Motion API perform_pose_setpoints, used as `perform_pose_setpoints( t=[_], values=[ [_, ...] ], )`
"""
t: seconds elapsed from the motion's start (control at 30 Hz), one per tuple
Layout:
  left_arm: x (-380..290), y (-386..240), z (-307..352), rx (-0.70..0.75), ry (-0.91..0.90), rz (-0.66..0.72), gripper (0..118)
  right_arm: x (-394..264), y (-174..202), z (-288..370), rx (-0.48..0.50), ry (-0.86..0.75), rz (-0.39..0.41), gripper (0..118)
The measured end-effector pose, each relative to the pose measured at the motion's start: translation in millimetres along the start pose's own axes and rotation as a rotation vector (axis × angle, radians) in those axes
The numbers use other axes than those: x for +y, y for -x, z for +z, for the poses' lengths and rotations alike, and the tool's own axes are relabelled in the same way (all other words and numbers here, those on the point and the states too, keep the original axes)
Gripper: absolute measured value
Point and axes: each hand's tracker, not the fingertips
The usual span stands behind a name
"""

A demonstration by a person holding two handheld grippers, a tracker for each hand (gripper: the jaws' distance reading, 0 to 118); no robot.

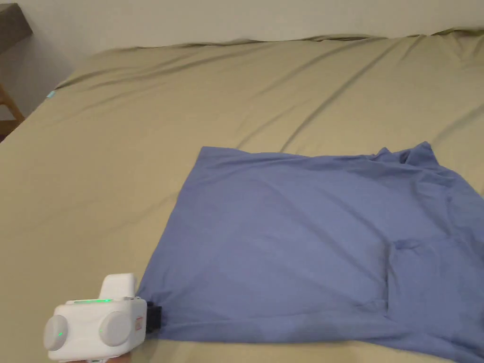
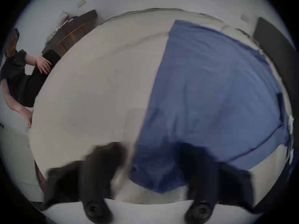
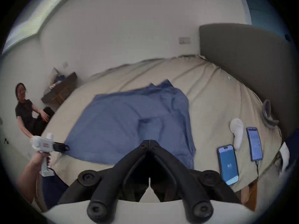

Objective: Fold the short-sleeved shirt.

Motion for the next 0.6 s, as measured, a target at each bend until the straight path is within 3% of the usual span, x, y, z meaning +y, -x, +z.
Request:
perform_pose_setpoints(
  t=[0.03, 0.17, 0.2, 0.23, 0.27, 0.3, 0.33, 0.37, 0.43, 0.53, 0.57, 0.6],
  values=[
    [-4, -7, 8, 0.083, -0.041, -0.048, 1, 0, -5, -6, -0.026, 0.032, 0.001, 2],
    [-6, -1, 45, -0.062, -0.063, -0.099, 1, -4, -41, -39, -0.039, 0.138, 0.031, 2],
    [-11, 0, 51, -0.278, -0.079, 0.164, 1, -8, -52, -50, -0.024, 0.159, 0.044, 2],
    [-10, -1, 66, -0.318, -0.087, 0.196, 1, -11, -61, -62, 0.014, 0.188, 0.040, 6],
    [-11, -6, 74, -0.405, -0.050, 0.237, 1, -14, -73, -78, 0.062, 0.214, 0.041, 30],
    [-9, -9, 80, -0.365, -0.061, 0.193, 1, -18, -82, -94, 0.091, 0.235, 0.038, 78],
    [-7, -13, 85, -0.342, -0.065, 0.173, 1, -26, -94, -112, 0.073, 0.312, 0.030, 118],
    [1, -11, 86, -0.326, -0.073, 0.141, 1, -25, -99, -117, 0.016, 0.310, 0.054, 117],
    [7, -14, 92, -0.331, -0.089, 0.130, 1, -27, -95, -132, 0.034, 0.470, 0.042, 114],
    [14, 1, 89, -0.349, -0.108, 0.159, 1, -45, -98, -143, -0.017, 0.510, 0.035, 111],
    [13, 5, 87, -0.364, -0.103, 0.213, 1, -50, -98, -143, -0.016, 0.488, 0.032, 98],
    [11, 9, 86, -0.387, -0.097, 0.283, 1, -48, -95, -136, -0.021, 0.467, 0.017, 70]
  ],
)
